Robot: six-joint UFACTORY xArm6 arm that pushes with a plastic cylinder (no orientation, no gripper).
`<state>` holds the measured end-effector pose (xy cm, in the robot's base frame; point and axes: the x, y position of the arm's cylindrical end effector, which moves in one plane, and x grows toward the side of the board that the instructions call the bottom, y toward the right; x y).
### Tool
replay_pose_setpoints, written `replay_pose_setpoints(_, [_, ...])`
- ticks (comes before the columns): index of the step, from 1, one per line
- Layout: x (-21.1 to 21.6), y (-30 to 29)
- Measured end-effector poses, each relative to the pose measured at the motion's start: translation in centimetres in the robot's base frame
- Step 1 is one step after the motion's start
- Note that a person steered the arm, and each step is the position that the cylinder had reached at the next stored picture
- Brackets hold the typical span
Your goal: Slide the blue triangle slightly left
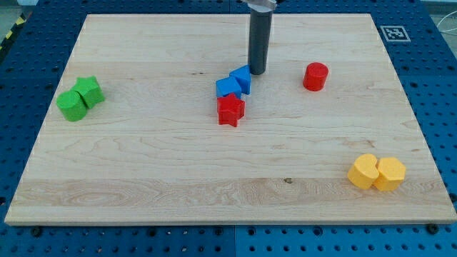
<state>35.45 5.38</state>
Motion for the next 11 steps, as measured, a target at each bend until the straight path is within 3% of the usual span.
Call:
replay_pose_setpoints(3, [2.7,1.3])
replay_pose_setpoints(11, [2.6,-2.6])
